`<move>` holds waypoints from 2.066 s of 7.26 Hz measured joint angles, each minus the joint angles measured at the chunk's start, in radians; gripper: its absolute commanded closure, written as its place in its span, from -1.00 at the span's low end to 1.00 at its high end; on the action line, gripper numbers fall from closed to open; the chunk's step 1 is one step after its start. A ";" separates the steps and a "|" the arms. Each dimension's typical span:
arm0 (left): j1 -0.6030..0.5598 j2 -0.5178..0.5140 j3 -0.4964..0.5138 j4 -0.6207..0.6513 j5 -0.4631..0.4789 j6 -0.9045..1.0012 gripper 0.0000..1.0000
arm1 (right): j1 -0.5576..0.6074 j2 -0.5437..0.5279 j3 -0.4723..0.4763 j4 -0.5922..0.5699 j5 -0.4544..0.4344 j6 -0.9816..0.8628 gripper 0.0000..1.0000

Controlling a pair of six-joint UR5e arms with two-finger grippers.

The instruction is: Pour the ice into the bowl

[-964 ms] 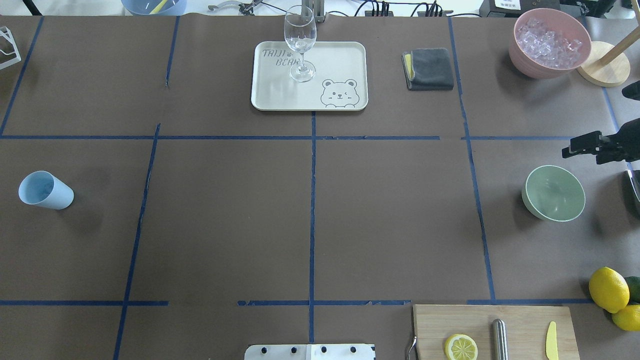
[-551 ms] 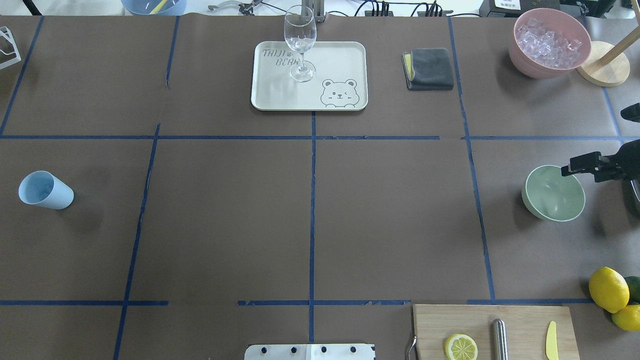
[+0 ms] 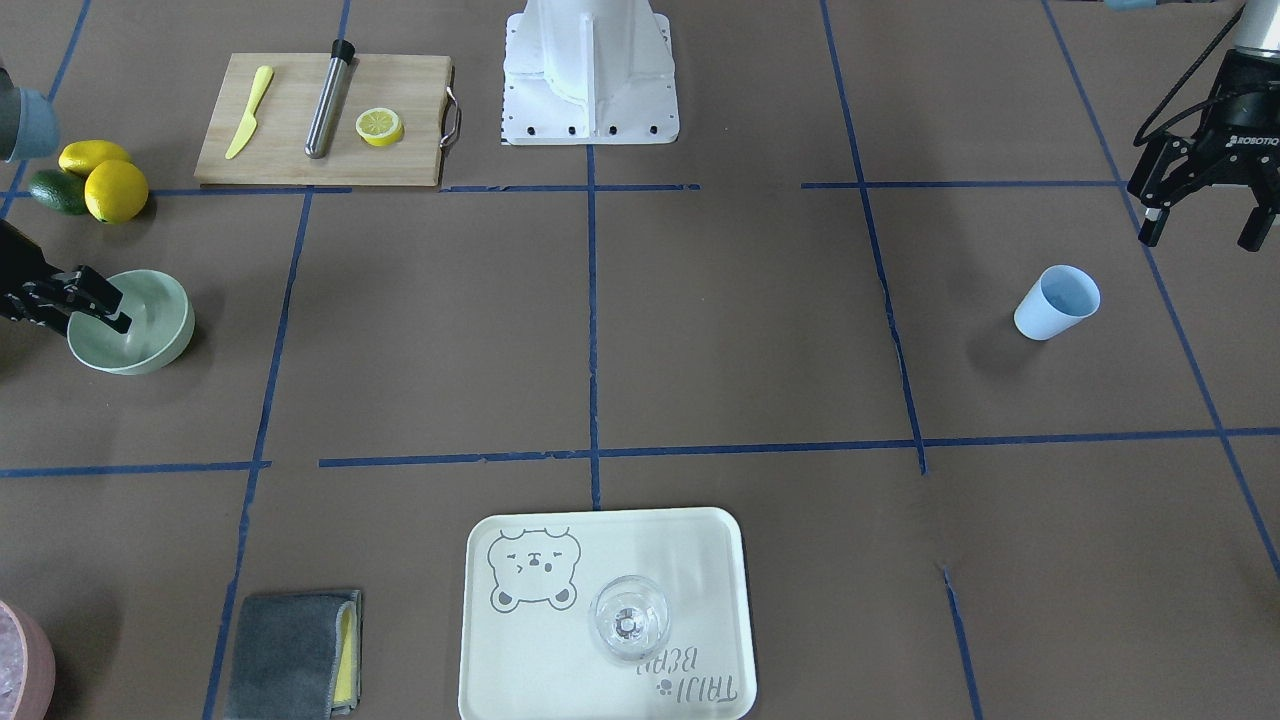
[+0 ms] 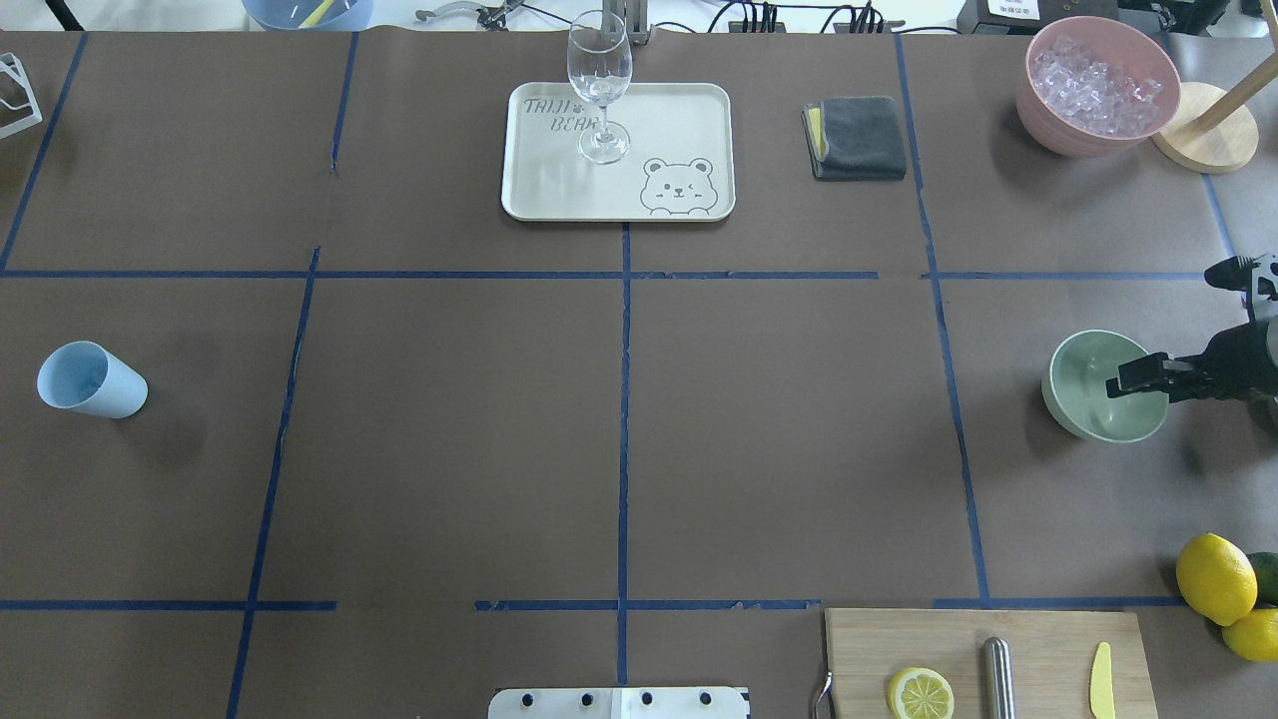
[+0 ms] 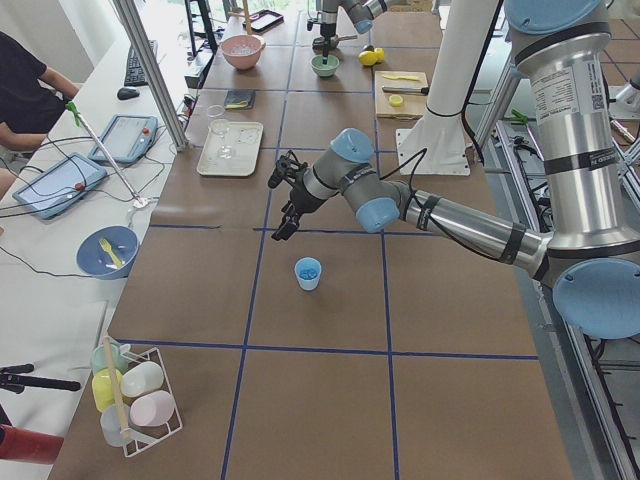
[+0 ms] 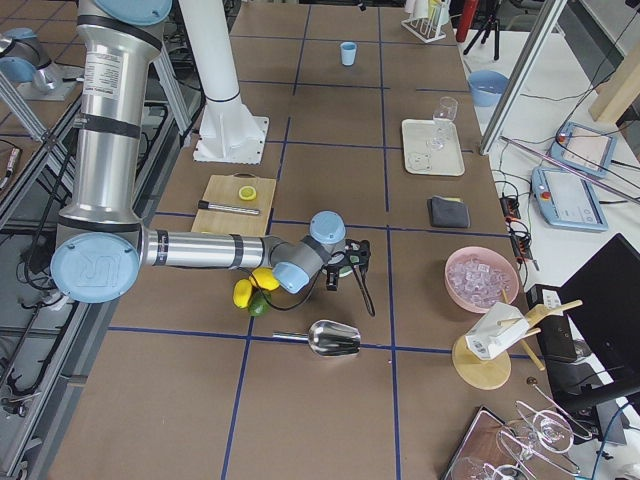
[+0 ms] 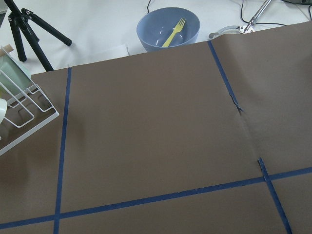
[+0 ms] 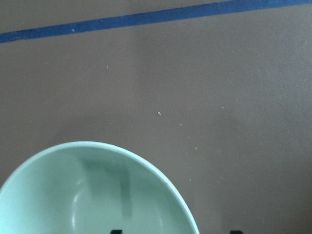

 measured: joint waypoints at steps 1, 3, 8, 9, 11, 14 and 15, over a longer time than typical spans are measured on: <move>0.003 0.006 0.004 -0.019 0.002 -0.003 -1.00 | 0.001 0.000 0.005 0.000 -0.001 -0.002 1.00; 0.046 0.010 0.025 -0.069 0.033 -0.048 -1.00 | 0.004 -0.004 0.021 0.001 0.002 -0.005 1.00; 0.311 0.118 0.042 -0.229 0.286 -0.293 -1.00 | 0.001 0.007 0.121 -0.014 0.040 0.087 1.00; 0.357 0.151 0.065 -0.295 0.341 -0.329 -1.00 | -0.002 0.047 0.143 -0.030 0.057 0.160 1.00; 0.461 0.181 0.205 -0.497 0.485 -0.386 -1.00 | -0.022 0.164 0.199 -0.130 0.081 0.295 1.00; 0.617 0.190 0.315 -0.608 0.677 -0.492 -1.00 | -0.075 0.362 0.301 -0.396 0.078 0.418 1.00; 0.674 0.190 0.328 -0.610 0.738 -0.531 -1.00 | -0.089 0.408 0.309 -0.448 0.073 0.435 1.00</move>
